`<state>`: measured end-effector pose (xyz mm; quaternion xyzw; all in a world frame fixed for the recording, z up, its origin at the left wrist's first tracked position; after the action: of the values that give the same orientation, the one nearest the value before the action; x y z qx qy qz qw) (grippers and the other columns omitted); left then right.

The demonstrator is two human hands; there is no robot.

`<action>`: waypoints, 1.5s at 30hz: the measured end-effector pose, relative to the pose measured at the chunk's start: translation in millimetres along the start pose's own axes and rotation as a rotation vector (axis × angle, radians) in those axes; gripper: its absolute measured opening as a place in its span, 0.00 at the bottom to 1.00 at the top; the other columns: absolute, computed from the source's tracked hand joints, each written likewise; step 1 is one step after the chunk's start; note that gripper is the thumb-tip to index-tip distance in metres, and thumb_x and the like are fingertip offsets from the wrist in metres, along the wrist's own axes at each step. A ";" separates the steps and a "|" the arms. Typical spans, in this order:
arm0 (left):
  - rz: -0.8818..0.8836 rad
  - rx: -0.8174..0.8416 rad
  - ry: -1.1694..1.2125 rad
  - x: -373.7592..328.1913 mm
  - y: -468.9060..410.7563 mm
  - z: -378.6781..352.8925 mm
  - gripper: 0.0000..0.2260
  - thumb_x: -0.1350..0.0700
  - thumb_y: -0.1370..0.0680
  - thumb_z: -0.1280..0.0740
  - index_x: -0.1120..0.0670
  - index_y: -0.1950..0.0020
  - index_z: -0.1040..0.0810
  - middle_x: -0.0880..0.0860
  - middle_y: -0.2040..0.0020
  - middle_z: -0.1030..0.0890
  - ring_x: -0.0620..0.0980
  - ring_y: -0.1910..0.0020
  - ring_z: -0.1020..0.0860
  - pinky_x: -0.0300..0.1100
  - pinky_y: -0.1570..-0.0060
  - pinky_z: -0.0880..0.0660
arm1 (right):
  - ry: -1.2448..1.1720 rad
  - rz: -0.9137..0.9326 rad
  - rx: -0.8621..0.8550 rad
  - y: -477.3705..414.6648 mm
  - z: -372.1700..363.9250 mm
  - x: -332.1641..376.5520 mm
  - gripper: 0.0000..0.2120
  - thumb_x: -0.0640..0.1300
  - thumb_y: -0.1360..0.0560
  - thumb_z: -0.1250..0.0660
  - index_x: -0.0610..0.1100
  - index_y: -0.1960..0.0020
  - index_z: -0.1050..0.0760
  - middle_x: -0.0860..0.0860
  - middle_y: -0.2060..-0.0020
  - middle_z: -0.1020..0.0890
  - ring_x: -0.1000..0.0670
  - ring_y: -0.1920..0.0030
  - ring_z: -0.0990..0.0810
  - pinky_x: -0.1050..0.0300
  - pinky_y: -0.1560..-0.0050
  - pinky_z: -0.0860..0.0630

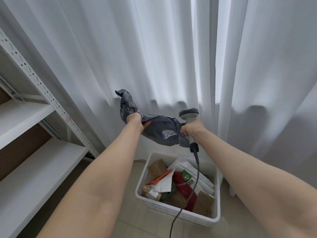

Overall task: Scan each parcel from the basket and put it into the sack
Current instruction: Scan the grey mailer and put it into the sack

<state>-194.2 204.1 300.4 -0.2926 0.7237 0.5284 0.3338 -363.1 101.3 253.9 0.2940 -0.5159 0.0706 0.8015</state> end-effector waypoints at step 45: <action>-0.126 0.375 -0.299 34.3 -34.7 19.7 0.03 0.56 0.22 0.32 0.53 0.56 0.22 0.52 0.62 0.18 0.50 0.62 0.21 0.43 0.63 0.24 | -0.348 0.005 0.243 10.9 6.9 -11.6 0.09 0.30 0.27 0.33 0.41 0.51 0.26 0.45 0.62 0.19 0.50 0.66 0.22 0.58 0.67 0.24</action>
<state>-184.6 211.3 249.2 -0.1885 0.7320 0.4003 0.5180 -378.4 108.7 250.2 0.3948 -0.6348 0.0824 0.6590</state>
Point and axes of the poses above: each hand's wrist, its own y-axis away from the middle knuckle, its own z-axis out of the back of the hand, x = y × z, the point moved 1 cm from there along -y, towards the middle knuckle
